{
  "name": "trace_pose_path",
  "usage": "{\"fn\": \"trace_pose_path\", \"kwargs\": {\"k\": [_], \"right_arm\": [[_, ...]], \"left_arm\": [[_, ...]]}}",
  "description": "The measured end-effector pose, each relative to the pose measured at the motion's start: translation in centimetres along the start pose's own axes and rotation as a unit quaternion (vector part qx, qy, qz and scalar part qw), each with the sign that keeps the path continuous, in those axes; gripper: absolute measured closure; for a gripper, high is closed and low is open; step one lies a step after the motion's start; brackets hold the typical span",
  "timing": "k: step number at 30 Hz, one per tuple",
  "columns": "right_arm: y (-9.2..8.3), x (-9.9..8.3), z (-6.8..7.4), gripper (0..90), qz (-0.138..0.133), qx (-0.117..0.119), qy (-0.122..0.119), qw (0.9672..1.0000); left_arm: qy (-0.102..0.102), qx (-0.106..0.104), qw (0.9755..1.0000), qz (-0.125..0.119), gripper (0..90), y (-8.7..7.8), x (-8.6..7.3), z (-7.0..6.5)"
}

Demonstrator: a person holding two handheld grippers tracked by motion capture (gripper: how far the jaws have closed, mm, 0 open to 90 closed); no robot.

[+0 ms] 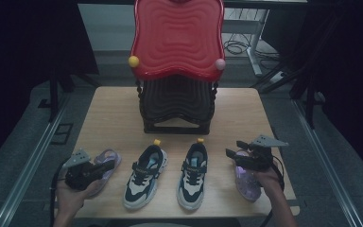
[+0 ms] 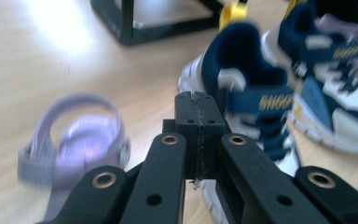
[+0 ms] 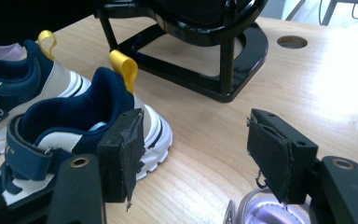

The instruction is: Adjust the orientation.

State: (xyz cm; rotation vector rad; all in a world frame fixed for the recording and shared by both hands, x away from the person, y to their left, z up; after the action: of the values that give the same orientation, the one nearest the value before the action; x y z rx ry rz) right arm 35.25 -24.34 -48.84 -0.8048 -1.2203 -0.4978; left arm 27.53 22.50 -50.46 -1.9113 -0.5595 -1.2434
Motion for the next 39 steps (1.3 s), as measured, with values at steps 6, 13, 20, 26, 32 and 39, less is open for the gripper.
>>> {"fn": "trace_pose_path", "kwargs": {"k": [6,13,20,26,32,39], "right_arm": [[-0.1,-0.5,-0.6,39.8,0.01,-0.007,0.001,0.9999],[-0.5,-0.6,-1.0,39.1,0.007,-0.015,0.013,0.9998],[0.2,-1.1,-1.0,38.4,0.019,-0.017,0.01,0.9996],[0.3,-1.3,-1.0,38.0,0.024,-0.018,0.007,0.9995],[0.3,-1.3,-1.0,37.8,0.024,-0.02,0.008,0.9995],[0.4,-1.5,-1.0,37.7,0.027,-0.02,0.007,0.9994]], "left_arm": [[-0.005,0.009,0.9996,0.026,89.8,-0.6,-2.4,0.4],[-0.012,0.025,0.9991,0.032,89.9,-1.9,-4.1,0.6],[-0.03,0.044,0.9979,0.037,89.8,-2.9,-5.4,1.4],[-0.032,0.056,0.9965,0.054,89.8,-2.8,-6.7,1.4],[-0.036,0.07,0.9949,0.064,89.8,-3.1,-7.4,1.5],[-0.043,0.079,0.9933,0.072,89.8,-2.8,-8.2,1.4]]}}
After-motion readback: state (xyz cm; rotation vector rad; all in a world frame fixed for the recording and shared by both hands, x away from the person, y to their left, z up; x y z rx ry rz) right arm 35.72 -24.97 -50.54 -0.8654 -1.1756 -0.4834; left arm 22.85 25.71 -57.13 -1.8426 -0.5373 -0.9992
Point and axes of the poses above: each handheld gripper's, and its own axes: y roughly forward along the jaws, x roughly out of its top, z roughly to its left, the point moved 6 cm from there along y, roughly forward along the jaws, and after that the axes turned 13 degrees about -z, right-handed, at the moved point
